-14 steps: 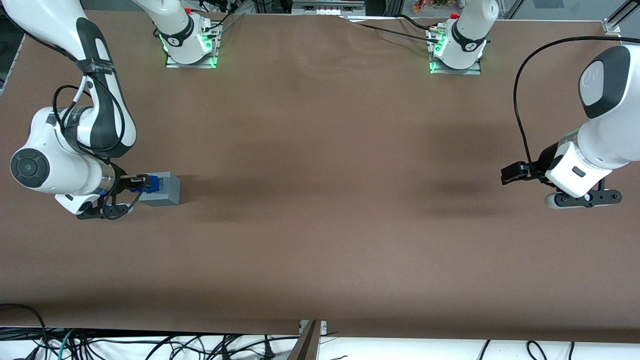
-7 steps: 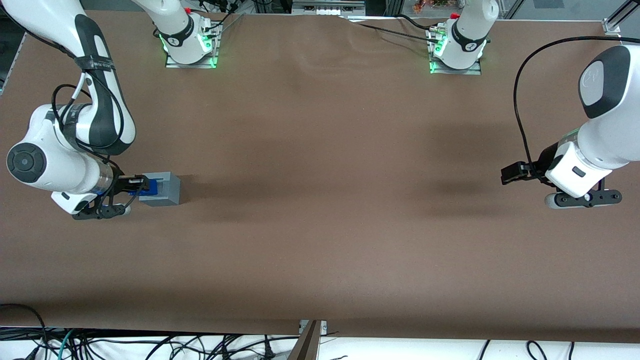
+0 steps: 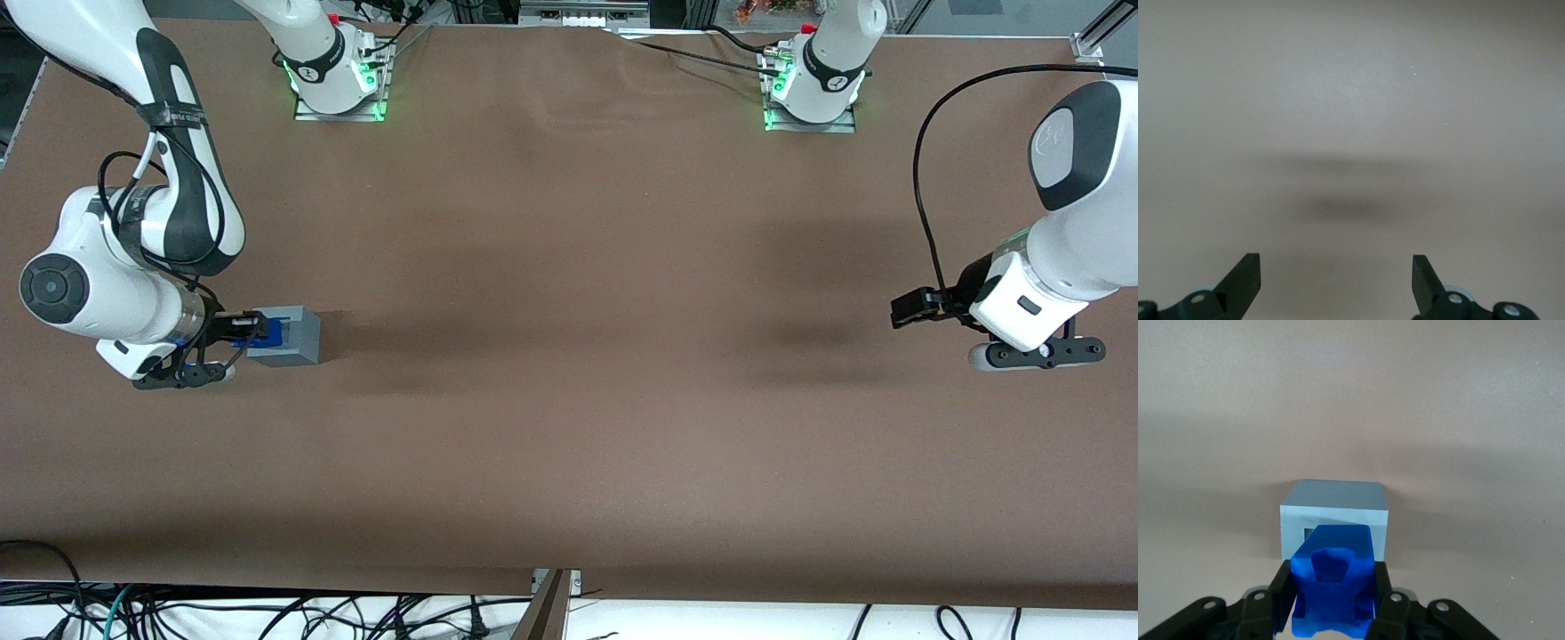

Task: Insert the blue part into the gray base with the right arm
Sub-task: 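Lower the blue part into the gray base's opening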

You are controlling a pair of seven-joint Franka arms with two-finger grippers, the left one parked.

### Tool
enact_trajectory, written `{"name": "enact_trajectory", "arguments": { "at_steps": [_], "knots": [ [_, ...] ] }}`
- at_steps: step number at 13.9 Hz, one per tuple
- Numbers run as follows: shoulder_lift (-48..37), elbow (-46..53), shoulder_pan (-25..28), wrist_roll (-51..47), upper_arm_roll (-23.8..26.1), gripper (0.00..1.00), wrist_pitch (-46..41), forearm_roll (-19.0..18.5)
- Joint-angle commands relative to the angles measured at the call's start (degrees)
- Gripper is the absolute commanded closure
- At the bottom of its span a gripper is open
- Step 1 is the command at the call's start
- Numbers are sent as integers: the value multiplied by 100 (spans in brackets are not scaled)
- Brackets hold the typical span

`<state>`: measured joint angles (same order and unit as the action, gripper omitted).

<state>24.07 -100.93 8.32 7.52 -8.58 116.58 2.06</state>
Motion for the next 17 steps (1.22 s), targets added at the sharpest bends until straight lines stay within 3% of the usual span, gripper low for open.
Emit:
{"name": "enact_trajectory", "arguments": {
  "at_steps": [1,17],
  "knots": [
    [-227,-261,-6,-49,32,68,84,84],
    [-210,-419,-6,-374,67,68,154,93]
  ]
}}
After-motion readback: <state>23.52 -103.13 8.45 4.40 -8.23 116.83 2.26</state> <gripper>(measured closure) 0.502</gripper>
